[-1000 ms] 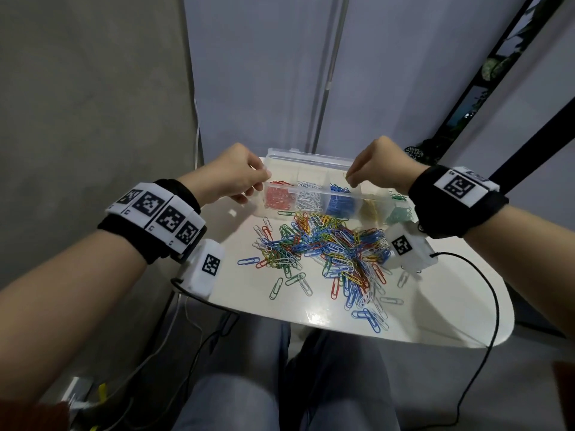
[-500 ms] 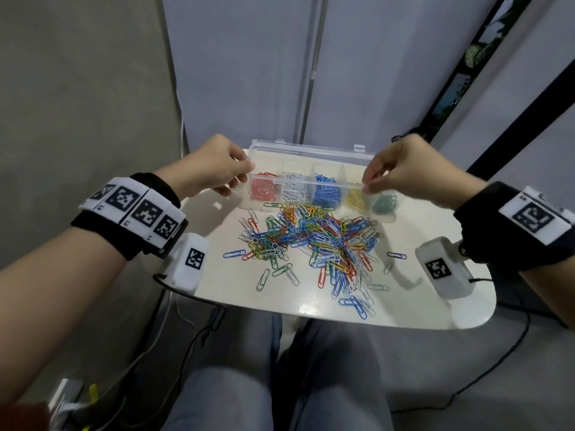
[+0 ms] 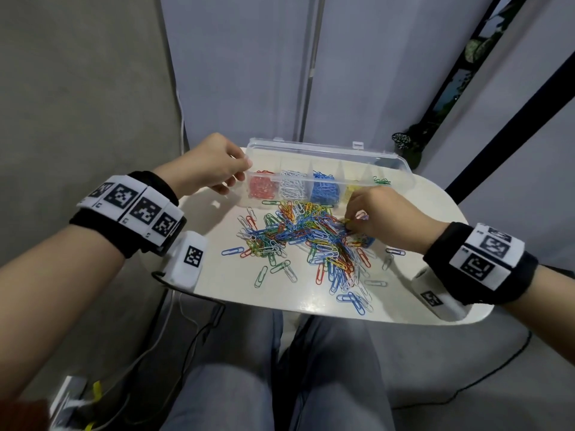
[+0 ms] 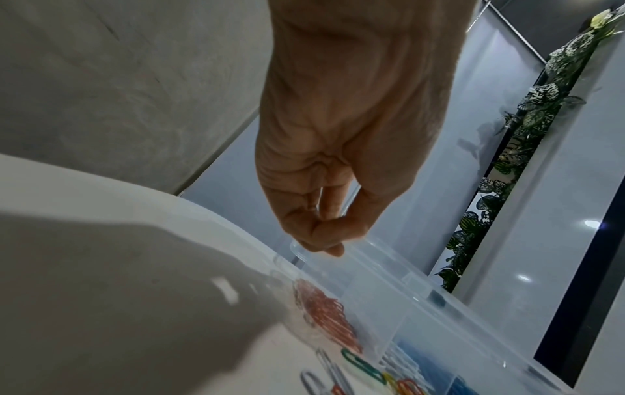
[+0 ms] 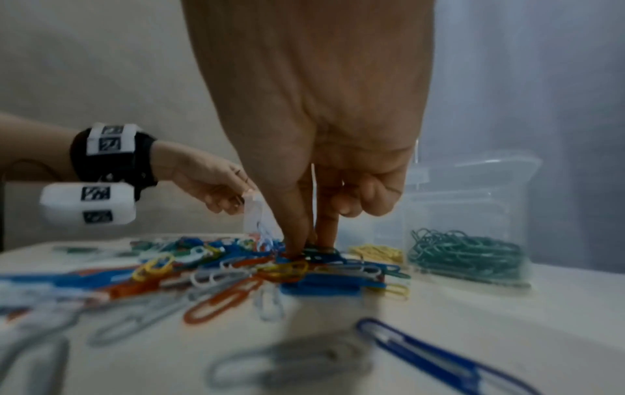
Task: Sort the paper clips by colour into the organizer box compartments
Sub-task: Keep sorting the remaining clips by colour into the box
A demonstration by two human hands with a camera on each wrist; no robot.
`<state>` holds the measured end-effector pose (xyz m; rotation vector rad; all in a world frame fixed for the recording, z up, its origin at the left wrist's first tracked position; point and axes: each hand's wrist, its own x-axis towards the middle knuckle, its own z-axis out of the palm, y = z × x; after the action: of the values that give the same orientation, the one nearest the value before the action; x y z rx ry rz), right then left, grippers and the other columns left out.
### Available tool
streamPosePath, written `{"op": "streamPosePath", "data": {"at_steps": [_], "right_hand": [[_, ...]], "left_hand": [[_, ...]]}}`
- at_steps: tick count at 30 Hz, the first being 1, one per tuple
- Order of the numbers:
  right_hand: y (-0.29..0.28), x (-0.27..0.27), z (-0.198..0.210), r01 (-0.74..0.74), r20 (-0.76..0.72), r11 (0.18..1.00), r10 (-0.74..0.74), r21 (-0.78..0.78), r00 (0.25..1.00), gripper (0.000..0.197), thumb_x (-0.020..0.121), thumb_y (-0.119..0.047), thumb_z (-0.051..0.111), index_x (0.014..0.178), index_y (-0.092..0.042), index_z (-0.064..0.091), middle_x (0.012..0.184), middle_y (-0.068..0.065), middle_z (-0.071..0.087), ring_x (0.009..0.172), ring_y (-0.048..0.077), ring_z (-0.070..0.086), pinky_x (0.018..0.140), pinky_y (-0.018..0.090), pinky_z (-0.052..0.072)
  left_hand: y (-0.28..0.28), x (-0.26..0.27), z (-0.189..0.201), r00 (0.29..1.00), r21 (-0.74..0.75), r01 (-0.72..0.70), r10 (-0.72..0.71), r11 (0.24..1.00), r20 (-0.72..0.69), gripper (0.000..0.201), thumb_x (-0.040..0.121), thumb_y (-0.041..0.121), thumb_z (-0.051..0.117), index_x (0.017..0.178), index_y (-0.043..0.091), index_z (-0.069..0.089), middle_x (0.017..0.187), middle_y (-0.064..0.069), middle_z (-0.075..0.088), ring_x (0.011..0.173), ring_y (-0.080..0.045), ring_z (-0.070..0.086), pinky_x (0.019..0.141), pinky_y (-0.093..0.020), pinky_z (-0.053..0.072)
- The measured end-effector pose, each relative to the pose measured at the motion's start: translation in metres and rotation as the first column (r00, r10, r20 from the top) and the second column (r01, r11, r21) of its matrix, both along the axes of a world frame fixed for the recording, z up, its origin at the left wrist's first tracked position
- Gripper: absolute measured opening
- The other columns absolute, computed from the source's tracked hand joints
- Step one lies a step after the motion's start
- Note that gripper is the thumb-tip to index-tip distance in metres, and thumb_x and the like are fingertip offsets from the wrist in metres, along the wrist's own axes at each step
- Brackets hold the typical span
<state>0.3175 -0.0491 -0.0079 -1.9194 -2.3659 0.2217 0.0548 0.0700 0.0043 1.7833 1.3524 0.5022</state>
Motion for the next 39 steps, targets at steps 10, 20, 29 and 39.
{"op": "streamPosePath", "data": {"at_steps": [10, 20, 29, 39], "right_hand": [[-0.022, 0.01, 0.019, 0.129, -0.168, 0.982, -0.151, -0.135, 0.974, 0.005, 0.07, -0.002, 0.08, 0.073, -0.002, 0.077, 0.055, 0.001, 0.061, 0.048, 0.001, 0.047, 0.048, 0.012, 0.034], [-0.015, 0.002, 0.001, 0.091, -0.075, 0.983, -0.104, -0.158, 0.992, 0.006, 0.075, -0.007, 0.078, 0.081, -0.007, 0.077, 0.07, 0.001, 0.07, 0.057, 0.006, 0.053, 0.057, 0.011, 0.039], [0.003, 0.018, 0.049, 0.273, -0.342, 0.959, -0.23, 0.081, 0.911, 0.008, 0.075, -0.001, 0.077, 0.071, -0.007, 0.074, 0.065, 0.004, 0.069, 0.048, -0.004, 0.05, 0.054, 0.006, 0.042], [0.038, 0.015, 0.043, 0.424, -0.368, 0.899, -0.359, 0.109, 0.857, 0.017, 0.074, -0.011, 0.081, 0.089, -0.008, 0.076, 0.076, 0.007, 0.065, 0.058, 0.006, 0.05, 0.05, 0.008, 0.036]], "left_hand": [[0.0, 0.0, -0.002, 1.0, -0.002, -0.001, 0.001, 1.0, 0.02, 0.021, 0.098, 0.018, 0.055, 0.099, 0.0, 0.065, 0.076, -0.008, 0.06, 0.057, -0.014, 0.048, 0.04, -0.021, 0.044], [0.0, -0.001, -0.001, 1.0, -0.009, 0.006, -0.006, 1.0, 0.014, 0.023, 0.099, 0.019, 0.054, 0.101, -0.001, 0.065, 0.077, -0.008, 0.06, 0.057, -0.015, 0.049, 0.04, -0.021, 0.045], [0.001, -0.001, -0.002, 0.999, -0.014, 0.006, -0.005, 1.0, 0.034, 0.023, 0.099, 0.019, 0.054, 0.102, -0.002, 0.065, 0.077, -0.009, 0.061, 0.057, -0.015, 0.049, 0.041, -0.022, 0.045], [-0.001, -0.002, -0.004, 0.998, -0.027, 0.003, -0.002, 1.0, 0.06, 0.022, 0.099, 0.018, 0.053, 0.1, -0.001, 0.065, 0.076, -0.008, 0.06, 0.056, -0.015, 0.049, 0.043, -0.024, 0.044]]}}
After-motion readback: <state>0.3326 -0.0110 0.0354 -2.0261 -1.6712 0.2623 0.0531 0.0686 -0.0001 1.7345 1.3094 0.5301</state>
